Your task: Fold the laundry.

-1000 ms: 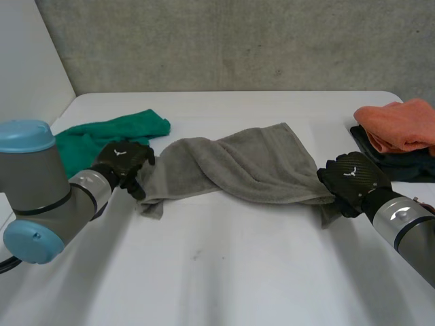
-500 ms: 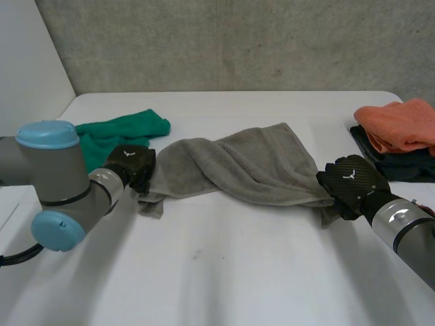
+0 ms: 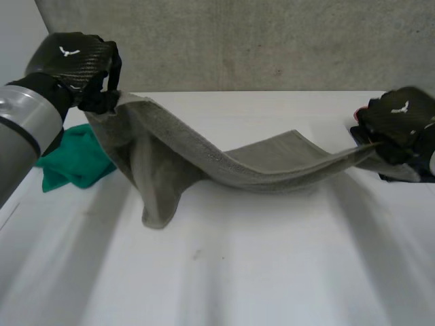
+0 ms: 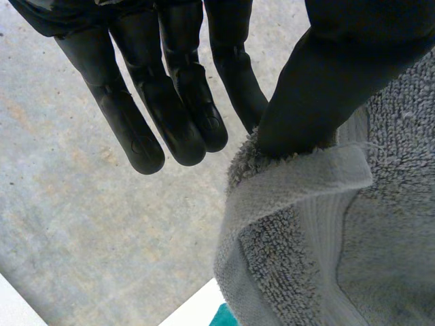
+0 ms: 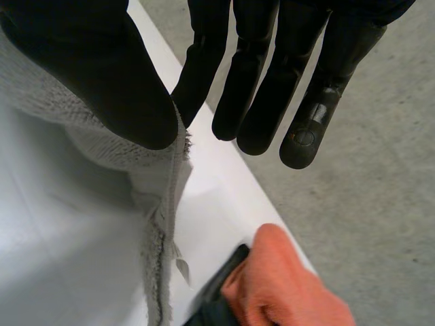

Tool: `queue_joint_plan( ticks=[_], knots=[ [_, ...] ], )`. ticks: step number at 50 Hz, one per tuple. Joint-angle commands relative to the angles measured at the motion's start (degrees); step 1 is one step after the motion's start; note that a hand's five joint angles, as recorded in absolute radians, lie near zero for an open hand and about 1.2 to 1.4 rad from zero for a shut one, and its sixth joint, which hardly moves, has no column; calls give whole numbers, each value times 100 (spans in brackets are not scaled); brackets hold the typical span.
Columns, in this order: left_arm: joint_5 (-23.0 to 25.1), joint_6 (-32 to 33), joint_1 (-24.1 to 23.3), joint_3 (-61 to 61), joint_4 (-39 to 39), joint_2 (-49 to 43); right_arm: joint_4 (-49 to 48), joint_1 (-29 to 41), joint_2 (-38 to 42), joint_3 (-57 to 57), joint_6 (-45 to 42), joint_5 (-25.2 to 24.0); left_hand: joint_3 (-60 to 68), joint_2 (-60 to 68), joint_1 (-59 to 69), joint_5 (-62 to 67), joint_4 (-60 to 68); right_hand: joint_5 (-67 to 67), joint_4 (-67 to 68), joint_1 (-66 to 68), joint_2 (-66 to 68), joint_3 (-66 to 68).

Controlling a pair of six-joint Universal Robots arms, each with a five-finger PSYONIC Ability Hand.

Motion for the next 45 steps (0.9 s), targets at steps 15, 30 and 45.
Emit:
queue_joint_plan(
  ticks=[15,30,45],
  knots=[
    [-704,1230,-79,1497,1531,-2464,-437,84,1805,-2132,-491,508,1172,1149,1516,1393,1137,1335,1167,2303,1241,1208],
    [-686,1212,-395,2493,4460,-2369,-3823,586,1586,-2880,389,1238,1172,1149,1516,1393,1137,1335,1167,2303,1241,1208],
    [-590,1125,-105,-1575,4064,-593,-2954,560,408,36,354,132,1172,1149,1516,1393,1137,1335,1167,2303,1241,1208]
  ],
)
